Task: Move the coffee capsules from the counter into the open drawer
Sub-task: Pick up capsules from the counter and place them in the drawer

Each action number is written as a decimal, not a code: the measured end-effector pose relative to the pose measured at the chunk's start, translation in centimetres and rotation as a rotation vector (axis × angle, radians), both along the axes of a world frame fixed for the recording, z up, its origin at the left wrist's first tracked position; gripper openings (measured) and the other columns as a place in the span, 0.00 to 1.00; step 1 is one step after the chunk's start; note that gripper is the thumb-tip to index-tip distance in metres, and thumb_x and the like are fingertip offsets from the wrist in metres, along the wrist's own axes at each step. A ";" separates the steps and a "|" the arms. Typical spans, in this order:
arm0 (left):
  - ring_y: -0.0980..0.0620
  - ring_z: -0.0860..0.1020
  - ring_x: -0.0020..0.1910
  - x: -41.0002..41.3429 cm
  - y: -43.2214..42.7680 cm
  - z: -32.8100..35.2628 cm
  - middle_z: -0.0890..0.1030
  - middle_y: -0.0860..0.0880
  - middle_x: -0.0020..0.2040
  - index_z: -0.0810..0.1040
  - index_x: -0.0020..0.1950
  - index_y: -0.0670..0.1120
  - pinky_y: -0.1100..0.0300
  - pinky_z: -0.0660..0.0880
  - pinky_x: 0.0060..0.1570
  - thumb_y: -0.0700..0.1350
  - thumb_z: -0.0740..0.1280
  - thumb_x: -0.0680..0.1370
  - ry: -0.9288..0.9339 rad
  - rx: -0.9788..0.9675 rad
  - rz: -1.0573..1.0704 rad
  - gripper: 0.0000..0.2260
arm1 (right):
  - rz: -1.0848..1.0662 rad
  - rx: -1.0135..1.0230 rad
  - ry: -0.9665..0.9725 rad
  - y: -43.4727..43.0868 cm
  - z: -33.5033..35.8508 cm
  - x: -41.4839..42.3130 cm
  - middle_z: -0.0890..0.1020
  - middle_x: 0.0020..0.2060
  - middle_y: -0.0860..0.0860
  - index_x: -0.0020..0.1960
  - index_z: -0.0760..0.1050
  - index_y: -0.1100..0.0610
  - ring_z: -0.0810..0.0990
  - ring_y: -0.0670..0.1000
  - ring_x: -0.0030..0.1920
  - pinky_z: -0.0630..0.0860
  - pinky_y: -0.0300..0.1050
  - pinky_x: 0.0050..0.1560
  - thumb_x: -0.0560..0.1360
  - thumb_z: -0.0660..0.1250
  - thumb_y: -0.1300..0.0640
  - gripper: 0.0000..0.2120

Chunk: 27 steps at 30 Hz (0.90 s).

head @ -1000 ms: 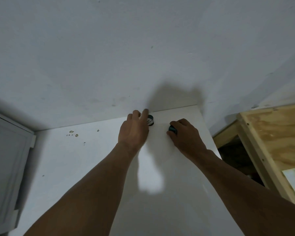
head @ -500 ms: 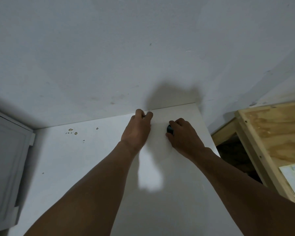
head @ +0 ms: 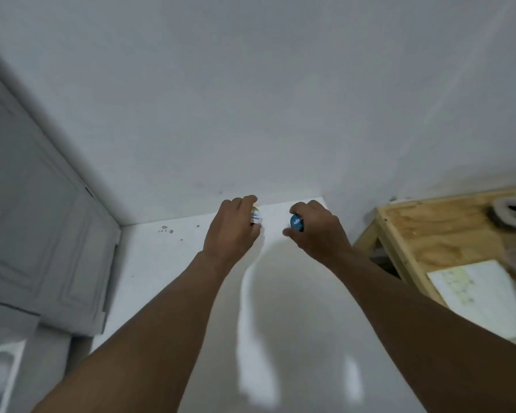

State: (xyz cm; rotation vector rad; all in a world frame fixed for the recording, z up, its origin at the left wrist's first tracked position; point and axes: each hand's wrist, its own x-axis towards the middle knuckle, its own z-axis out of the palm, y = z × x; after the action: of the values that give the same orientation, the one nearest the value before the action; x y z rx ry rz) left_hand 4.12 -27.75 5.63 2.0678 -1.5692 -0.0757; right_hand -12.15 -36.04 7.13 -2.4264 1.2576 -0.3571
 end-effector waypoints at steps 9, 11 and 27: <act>0.45 0.77 0.54 -2.9 9.2 9.1 0.77 0.45 0.57 0.74 0.63 0.43 0.55 0.72 0.54 0.43 0.70 0.74 -0.011 -0.151 0.002 0.18 | 0.051 -0.043 -0.139 9.0 9.4 -2.6 0.72 0.55 0.53 0.65 0.72 0.52 0.76 0.55 0.52 0.66 0.39 0.51 0.74 0.68 0.55 0.19; 0.46 0.77 0.54 -3.8 11.7 10.4 0.77 0.46 0.57 0.73 0.64 0.43 0.60 0.70 0.53 0.43 0.70 0.74 -0.011 -0.179 0.027 0.19 | 0.080 -0.082 -0.169 11.2 10.9 -3.1 0.73 0.55 0.53 0.66 0.71 0.51 0.76 0.55 0.53 0.67 0.39 0.52 0.75 0.67 0.56 0.20; 0.47 0.77 0.52 -4.1 36.6 15.4 0.76 0.46 0.57 0.75 0.62 0.44 0.60 0.71 0.53 0.41 0.72 0.72 -0.017 -0.271 0.313 0.19 | 0.352 -0.170 -0.285 32.0 16.3 0.4 0.74 0.55 0.53 0.63 0.71 0.54 0.76 0.55 0.51 0.68 0.41 0.51 0.73 0.69 0.58 0.19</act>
State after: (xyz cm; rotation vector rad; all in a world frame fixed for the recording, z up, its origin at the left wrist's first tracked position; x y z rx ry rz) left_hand 0.04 8.89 21.00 2.0699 -1.1729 0.2544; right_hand -11.74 -4.05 23.45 -2.5606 0.6892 -0.6980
